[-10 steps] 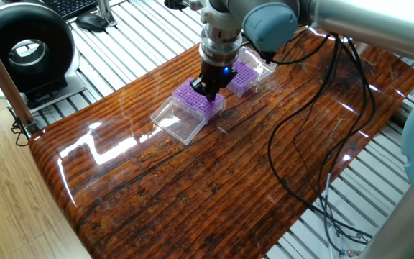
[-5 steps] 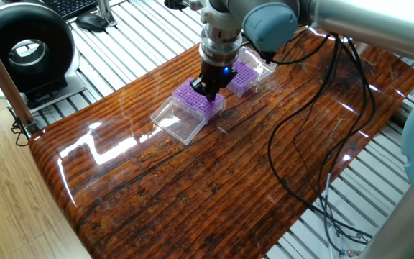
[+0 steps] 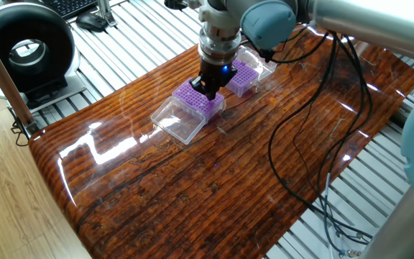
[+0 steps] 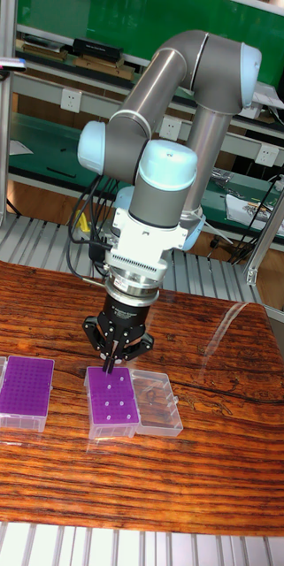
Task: Transfer all small pipette tips from one holder to another
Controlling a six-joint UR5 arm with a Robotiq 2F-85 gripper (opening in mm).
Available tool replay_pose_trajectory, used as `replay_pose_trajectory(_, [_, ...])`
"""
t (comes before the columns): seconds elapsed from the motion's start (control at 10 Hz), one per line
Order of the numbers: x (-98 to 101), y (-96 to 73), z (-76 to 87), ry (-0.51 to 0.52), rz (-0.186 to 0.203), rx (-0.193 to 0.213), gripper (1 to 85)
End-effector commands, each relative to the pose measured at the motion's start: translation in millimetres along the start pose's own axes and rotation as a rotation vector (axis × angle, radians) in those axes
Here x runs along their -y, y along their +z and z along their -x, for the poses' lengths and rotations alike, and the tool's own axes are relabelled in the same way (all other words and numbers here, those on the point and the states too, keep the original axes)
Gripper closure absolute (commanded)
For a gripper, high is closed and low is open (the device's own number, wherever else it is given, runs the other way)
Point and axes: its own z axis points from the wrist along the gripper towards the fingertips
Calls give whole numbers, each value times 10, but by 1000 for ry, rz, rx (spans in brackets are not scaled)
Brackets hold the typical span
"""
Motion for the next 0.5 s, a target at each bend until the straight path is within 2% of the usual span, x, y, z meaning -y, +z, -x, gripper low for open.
replay_pose_trajectory(0.0, [15,-67,20,11,5,-6,847])
replay_pose_trajectory(0.4, [38,-95,74,3,-14,6,847])
